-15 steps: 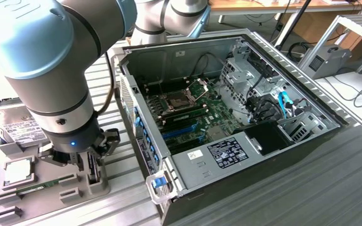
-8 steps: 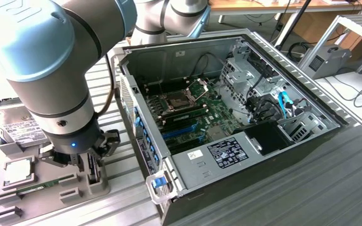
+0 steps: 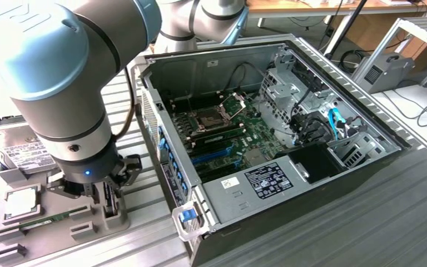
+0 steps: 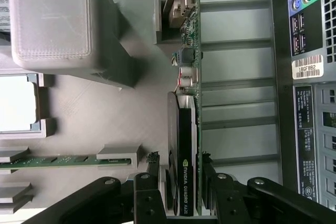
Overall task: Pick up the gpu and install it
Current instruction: 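Pick up the gpu and move the gpu toward the slot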
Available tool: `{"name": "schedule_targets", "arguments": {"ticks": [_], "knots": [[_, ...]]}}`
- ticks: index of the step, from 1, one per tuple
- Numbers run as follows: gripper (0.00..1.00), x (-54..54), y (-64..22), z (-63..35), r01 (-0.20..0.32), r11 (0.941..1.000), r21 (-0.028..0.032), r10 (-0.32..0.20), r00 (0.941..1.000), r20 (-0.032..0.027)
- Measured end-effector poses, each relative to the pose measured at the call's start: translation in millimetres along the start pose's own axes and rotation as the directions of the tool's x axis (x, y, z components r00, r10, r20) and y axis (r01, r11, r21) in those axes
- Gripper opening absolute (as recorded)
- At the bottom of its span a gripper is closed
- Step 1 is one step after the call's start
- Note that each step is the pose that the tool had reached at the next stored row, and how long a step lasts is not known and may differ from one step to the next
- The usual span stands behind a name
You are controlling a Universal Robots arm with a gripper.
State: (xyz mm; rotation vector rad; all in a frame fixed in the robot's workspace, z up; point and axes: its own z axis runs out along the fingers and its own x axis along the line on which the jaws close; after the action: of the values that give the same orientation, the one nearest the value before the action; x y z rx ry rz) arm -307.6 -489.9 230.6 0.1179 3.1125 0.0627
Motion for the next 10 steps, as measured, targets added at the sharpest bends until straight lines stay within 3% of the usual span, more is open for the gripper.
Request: {"name": "schedule_targets", "arguments": {"ticks": [10], "knots": [[0.42, 0.1, -0.5, 4.5, 0.000, 1.0000, 0.0000, 0.000, 1.0000, 0.0000]]}}
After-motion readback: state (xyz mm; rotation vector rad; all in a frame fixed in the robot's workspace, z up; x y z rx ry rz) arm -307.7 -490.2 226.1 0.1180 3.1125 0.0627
